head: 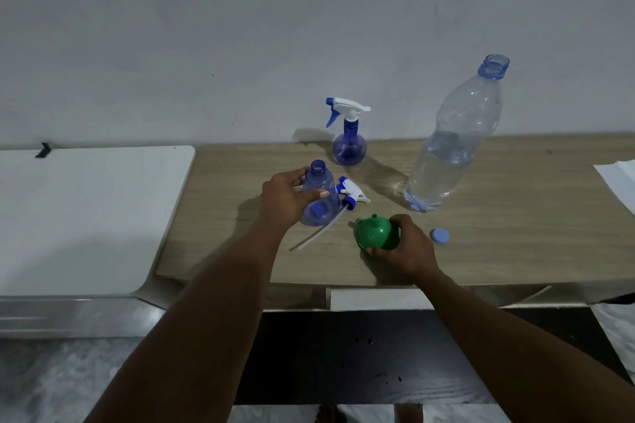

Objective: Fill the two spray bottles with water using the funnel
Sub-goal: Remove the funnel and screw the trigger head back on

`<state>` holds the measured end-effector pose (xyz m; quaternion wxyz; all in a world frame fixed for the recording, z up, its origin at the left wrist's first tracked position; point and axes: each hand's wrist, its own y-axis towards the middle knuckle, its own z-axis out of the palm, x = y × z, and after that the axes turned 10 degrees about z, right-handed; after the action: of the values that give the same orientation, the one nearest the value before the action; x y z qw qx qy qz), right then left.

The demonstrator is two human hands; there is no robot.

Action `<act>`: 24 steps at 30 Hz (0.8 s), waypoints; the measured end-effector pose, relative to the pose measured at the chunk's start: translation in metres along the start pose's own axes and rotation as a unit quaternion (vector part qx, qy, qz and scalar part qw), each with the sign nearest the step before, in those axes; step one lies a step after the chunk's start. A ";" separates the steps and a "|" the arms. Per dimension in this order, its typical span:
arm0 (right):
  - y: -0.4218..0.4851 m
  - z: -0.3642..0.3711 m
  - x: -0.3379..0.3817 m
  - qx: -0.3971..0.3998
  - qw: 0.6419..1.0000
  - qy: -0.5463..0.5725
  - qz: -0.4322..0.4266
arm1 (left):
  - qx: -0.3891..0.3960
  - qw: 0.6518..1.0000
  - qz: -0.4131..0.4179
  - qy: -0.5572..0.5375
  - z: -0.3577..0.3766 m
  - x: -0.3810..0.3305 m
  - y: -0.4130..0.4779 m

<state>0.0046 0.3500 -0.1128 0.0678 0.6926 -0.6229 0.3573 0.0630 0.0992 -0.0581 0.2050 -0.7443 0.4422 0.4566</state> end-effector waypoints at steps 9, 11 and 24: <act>0.051 -0.012 0.062 -0.047 0.997 0.055 -0.035 | 0.005 1.000 -0.003 0.010 -0.002 -0.004 -0.001; 0.072 -0.013 0.081 0.000 1.000 0.007 -0.012 | 0.006 1.000 0.000 0.011 -0.002 -0.003 -0.001; 0.104 0.010 0.116 0.107 0.990 -0.081 0.041 | -0.006 1.000 0.014 -0.004 0.001 0.003 0.000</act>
<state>-0.0897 0.2276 -0.0898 -0.0718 0.6962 -0.6126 0.3672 0.0634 0.0987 -0.0614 0.1956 -0.7372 0.4494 0.4651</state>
